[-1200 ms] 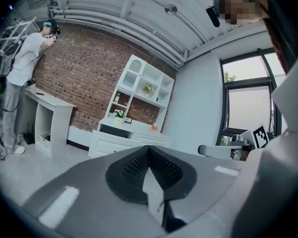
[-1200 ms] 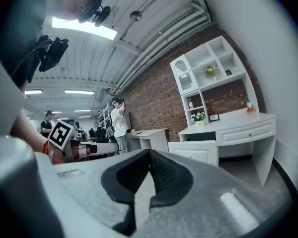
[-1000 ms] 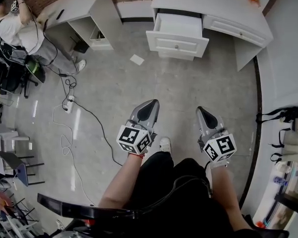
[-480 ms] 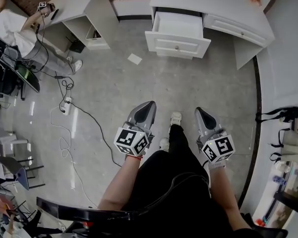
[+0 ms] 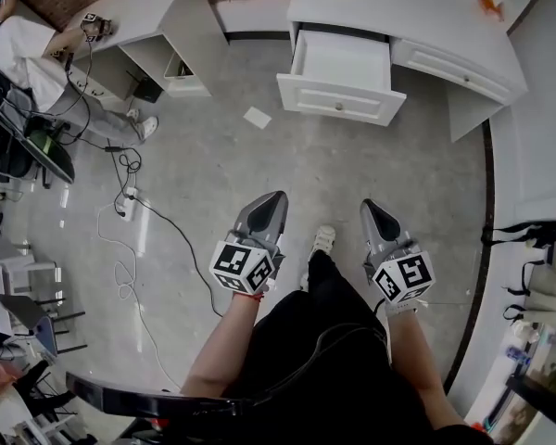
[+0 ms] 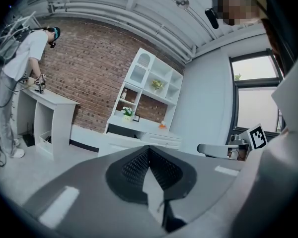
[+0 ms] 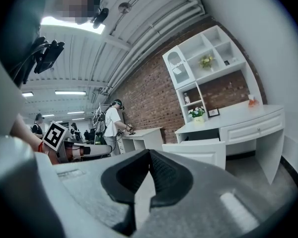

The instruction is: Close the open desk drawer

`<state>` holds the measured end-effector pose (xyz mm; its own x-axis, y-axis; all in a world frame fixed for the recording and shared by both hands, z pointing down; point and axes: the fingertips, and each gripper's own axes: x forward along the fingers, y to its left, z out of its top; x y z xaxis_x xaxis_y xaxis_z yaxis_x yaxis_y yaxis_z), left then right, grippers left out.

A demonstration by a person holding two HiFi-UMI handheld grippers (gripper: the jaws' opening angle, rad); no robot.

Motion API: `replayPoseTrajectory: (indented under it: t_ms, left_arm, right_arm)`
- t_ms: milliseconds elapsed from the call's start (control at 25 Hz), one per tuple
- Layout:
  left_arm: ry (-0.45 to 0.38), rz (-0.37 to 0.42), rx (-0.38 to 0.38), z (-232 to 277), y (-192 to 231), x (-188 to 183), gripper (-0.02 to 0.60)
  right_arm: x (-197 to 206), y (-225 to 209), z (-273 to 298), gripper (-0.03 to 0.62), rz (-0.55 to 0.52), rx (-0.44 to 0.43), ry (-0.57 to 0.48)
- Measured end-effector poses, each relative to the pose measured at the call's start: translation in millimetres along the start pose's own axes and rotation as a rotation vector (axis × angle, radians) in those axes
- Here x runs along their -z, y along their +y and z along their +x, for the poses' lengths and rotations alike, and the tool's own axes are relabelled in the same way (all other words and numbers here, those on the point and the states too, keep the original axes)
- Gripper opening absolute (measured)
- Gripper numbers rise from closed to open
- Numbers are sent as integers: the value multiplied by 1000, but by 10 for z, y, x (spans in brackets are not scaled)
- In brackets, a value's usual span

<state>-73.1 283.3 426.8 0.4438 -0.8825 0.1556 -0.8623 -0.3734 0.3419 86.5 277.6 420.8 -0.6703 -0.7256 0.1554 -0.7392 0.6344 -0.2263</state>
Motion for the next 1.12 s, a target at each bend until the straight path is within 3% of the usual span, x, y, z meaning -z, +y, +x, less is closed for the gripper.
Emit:
replayPoseTrajectory:
  t_ms: [680,1120]
  left_arm:
    - [22,-6,11,1076,491,-366,3]
    - [25,-6,14,1643,587,-454,3]
  right_arm:
    - [-265,-716,1031,3,6,-25,25]
    - [-218,-1105,1337,2,12,-40,58]
